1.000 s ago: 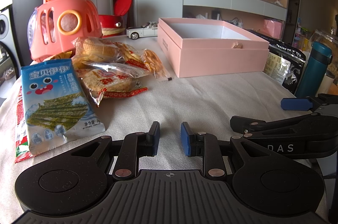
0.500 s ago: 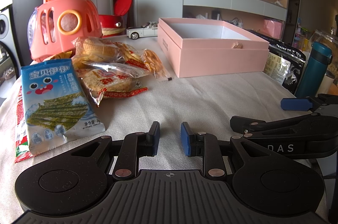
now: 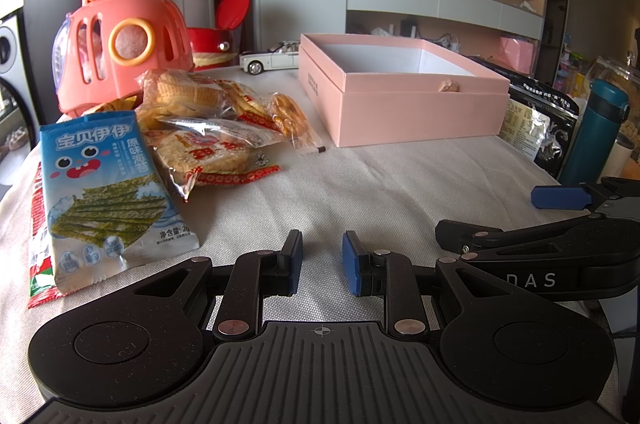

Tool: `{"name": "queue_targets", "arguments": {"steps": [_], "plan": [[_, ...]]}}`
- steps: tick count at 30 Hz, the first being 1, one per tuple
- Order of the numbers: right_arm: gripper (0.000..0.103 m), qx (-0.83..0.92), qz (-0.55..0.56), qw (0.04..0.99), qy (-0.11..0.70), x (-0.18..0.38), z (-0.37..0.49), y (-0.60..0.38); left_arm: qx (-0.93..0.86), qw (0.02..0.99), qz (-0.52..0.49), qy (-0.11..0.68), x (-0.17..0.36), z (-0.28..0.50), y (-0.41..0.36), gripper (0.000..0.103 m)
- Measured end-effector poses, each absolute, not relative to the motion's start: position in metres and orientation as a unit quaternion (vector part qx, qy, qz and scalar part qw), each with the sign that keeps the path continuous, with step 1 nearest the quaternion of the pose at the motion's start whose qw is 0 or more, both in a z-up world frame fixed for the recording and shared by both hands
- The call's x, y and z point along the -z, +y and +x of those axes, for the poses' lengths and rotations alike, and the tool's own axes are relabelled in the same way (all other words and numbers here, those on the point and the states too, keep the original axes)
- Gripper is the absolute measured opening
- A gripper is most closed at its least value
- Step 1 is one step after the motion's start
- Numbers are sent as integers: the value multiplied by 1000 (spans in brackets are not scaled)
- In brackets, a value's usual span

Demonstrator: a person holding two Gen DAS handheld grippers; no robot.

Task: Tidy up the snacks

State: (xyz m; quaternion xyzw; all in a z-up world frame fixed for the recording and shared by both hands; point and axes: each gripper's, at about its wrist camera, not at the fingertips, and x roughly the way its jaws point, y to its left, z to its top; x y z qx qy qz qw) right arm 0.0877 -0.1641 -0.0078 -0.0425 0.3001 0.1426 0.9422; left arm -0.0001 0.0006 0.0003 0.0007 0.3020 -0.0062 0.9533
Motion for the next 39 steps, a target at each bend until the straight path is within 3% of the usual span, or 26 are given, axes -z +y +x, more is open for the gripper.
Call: {"name": "queue_targets", "arguments": {"steps": [7,15,18,23,27,29,34,39], "plan": [[103,-157,-52,934,318,5,89,-163,13,952,-2,306,-4,2,3,26],[103,-192,-78,901,380,-5,93,-166,71,929,-81,353,-20,-1,38,25],[103,-188,-76,901,384,-5,91,-166,47,942,-75,324,-38,-13,57,25],[103,-205,-96,884,409,-13,97,-149,10,949,-159,274,-66,-17,127,25],[103,-245,-120,884,380,-31,107,-110,-23,944,-219,244,-85,21,195,25],[103,-265,-120,887,358,-45,111,-89,-56,932,-236,270,-87,56,224,25],[103,-305,-136,897,291,-72,115,-41,-95,934,-163,302,-83,127,248,25],[103,-351,-106,872,324,-90,146,3,-84,919,-219,318,-57,136,275,25]]}}
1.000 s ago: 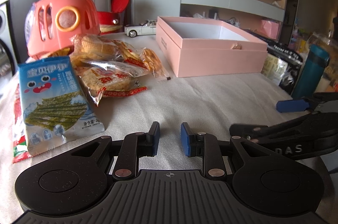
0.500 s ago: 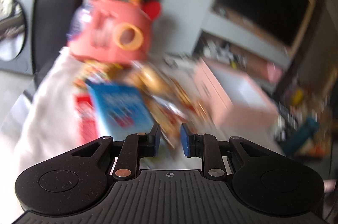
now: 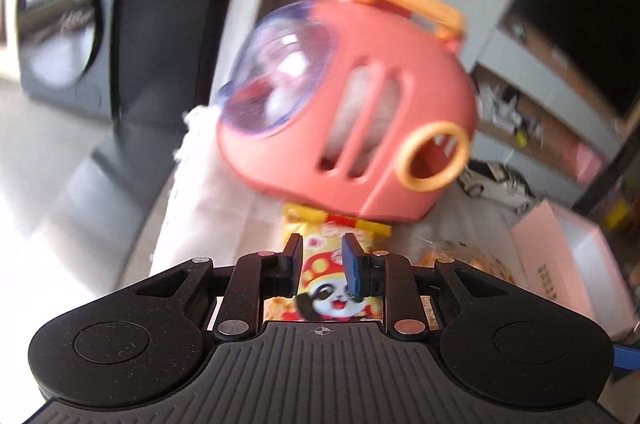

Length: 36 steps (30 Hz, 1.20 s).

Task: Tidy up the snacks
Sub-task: 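Grasp the yellow panda chip bag with the right gripper and lift it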

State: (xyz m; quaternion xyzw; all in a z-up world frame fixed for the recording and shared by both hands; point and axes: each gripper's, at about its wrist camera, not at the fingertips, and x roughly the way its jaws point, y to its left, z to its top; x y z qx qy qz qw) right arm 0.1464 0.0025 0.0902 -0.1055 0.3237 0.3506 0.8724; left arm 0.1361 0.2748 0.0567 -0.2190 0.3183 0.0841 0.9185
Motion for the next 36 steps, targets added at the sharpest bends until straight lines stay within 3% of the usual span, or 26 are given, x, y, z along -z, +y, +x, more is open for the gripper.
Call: {"name": "queue_targets", "arguments": {"steps": [7,15,20,21,23,27,36], "plan": [[103,-349,-73,850,388,-105,211,97,-126,916,-268,270,-39,60,304,25],[102,-282,-75,807,513,-62,272,198,-71,917,-295,258,-39,4,294,25],[91,-243,-102,811,522,-35,274,220,-65,911,-313,261,-26,-14,286,25],[82,-244,-116,815,513,-35,271,224,-64,909,-317,261,-24,-16,286,25],[66,-262,-147,813,499,-38,258,225,-63,906,-326,263,-20,-19,285,25],[60,-310,-127,792,510,-59,236,196,-53,899,-343,267,-20,-17,275,25],[59,-350,-91,809,464,-108,184,78,32,910,-273,311,-29,10,196,25]]}}
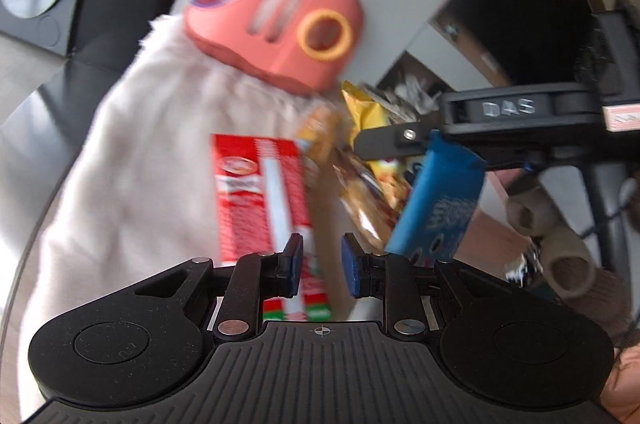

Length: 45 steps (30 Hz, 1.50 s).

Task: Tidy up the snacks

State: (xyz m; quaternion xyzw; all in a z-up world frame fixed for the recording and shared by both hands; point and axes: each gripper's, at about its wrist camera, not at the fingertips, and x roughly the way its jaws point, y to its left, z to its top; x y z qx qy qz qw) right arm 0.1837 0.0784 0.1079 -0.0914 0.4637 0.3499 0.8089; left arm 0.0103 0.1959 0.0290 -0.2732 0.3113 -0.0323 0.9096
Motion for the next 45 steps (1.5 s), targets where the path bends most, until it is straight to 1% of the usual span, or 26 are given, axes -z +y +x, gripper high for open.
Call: {"name": "queue_targets", "arguments": {"steps": [5,10,14,18,21,23,25,27,30,32,35,41,45], "plan": [[59,-332,-35,826,455,-112,171,-1,56,916,-238,320,-38,15,159,23],[58,-303,0,849,433,-121,159,-73,48,917,-211,334,-43,8,148,24],[58,-266,-13,861,433,-102,150,-110,35,914,-216,341,-43,6,151,24],[58,-250,-34,859,445,-71,136,-136,15,917,-229,325,-48,4,158,24],[58,-239,-54,861,446,-48,124,-144,4,916,-234,325,-49,0,161,24],[58,-228,-80,866,437,-35,117,-145,1,912,-231,339,-48,-3,160,24],[63,-220,-99,870,429,-26,113,-144,10,903,-229,364,-44,-7,156,24],[77,-217,-106,878,413,-21,106,-144,24,889,-234,393,-38,-12,152,24],[78,-244,-82,874,412,-19,101,-147,34,876,-240,418,-31,-25,147,24],[79,-268,-62,868,413,-22,100,-149,41,863,-261,431,-28,-32,145,24],[80,-283,-55,865,411,-23,98,-143,49,852,-276,442,-22,-33,137,25],[80,-281,-52,869,404,-21,88,-140,75,869,-257,417,-20,2,109,25],[80,-276,-59,872,399,-21,82,-141,64,890,-194,409,-25,24,84,25]]}}
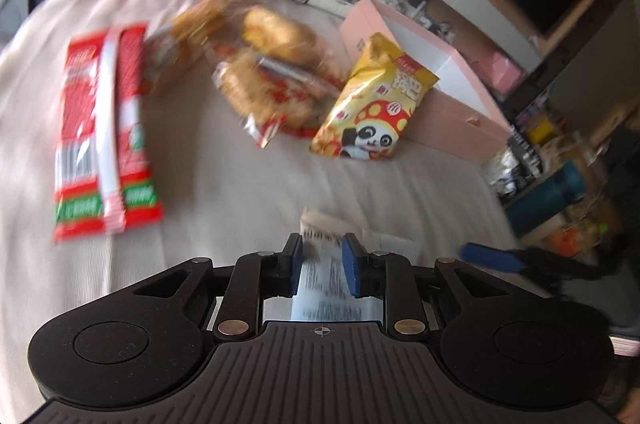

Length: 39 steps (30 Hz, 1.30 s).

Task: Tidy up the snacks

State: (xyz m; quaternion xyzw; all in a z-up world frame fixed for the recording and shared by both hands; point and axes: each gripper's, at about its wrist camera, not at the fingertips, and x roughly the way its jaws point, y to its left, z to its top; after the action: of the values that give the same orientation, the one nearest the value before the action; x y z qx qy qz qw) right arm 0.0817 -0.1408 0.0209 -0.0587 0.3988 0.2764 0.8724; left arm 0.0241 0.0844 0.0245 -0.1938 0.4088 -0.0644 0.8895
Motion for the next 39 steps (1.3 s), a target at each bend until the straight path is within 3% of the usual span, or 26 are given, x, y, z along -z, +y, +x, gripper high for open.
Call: {"name": "queue_targets", "arguments": {"steps": [9,16,26,28,30,31,39], "plan": [[81,-168,-63,912,369,-15,98,-171,132,895,61,422,-46,-25,1,27],[85,-148,-47,927,341,-4,96,-179,156,885,90,429,-35,-23,-26,46],[88,-148,-51,930,332,-2,95,-177,97,897,104,418,-34,-20,-11,42],[89,-147,-52,930,332,-1,95,-177,107,896,85,423,-35,-18,-8,50],[89,-147,-54,930,331,-1,95,-177,120,896,66,423,-35,-18,-5,65],[89,-146,-54,931,331,-1,96,-177,124,897,60,421,-34,-18,-4,67],[91,-145,-54,931,331,-1,97,-177,54,911,87,400,-33,-30,2,65]]}}
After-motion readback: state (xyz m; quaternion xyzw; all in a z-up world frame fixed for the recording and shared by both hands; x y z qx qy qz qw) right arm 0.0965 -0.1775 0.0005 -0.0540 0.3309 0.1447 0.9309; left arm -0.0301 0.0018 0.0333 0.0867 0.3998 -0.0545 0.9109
